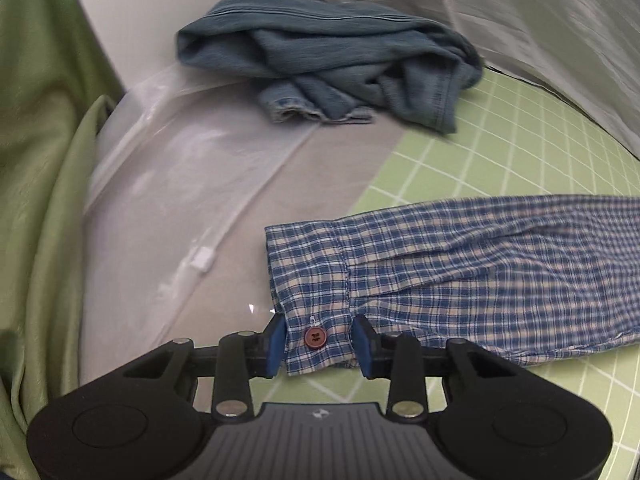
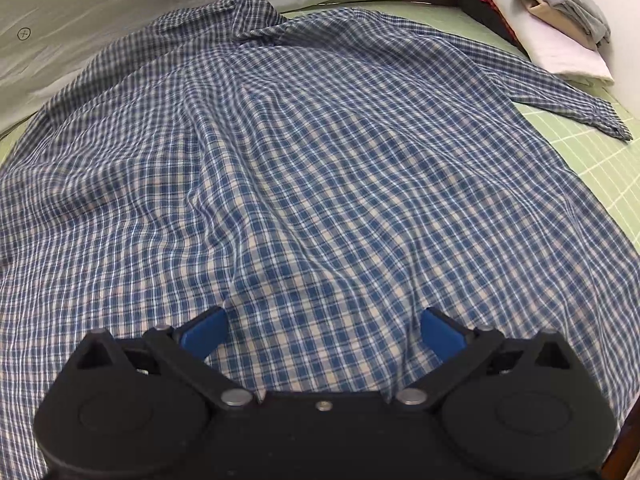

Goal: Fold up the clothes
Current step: 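Grasp the sleeve cuff with the left gripper and pull it outward, then release the sleeve cuff with the left gripper, leaving it flat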

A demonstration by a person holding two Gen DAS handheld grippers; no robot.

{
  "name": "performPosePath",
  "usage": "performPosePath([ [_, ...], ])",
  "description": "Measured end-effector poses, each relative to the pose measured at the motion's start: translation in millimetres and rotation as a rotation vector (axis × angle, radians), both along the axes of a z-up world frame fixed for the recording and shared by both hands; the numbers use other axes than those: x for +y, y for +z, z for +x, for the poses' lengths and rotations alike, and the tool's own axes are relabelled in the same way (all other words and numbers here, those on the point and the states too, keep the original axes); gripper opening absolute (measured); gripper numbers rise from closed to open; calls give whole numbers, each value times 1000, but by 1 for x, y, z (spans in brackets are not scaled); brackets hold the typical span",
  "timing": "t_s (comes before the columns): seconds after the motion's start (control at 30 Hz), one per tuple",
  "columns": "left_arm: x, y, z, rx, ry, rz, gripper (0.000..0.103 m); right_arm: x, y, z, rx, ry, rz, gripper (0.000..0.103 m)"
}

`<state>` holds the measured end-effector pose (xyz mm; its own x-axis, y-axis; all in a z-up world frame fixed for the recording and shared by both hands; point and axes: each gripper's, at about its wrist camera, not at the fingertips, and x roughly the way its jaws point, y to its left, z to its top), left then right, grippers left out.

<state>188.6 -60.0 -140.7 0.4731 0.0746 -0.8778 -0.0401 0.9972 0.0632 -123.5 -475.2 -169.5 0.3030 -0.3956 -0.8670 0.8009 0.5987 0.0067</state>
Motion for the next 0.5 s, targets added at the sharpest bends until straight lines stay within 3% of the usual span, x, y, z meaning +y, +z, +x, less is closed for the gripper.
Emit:
performPosePath([
  [0.2, 1, 2, -2, 11, 33, 7, 41, -4, 0, -2, 2, 9, 6, 103],
  [0.33, -7, 14, -9, -7, 26, -16, 62, -7, 0, -2, 7, 16, 12, 103],
  [0.5, -25, 30, -22, -48, -6, -40, 73, -3, -1, -6, 3, 62, 13, 103],
])
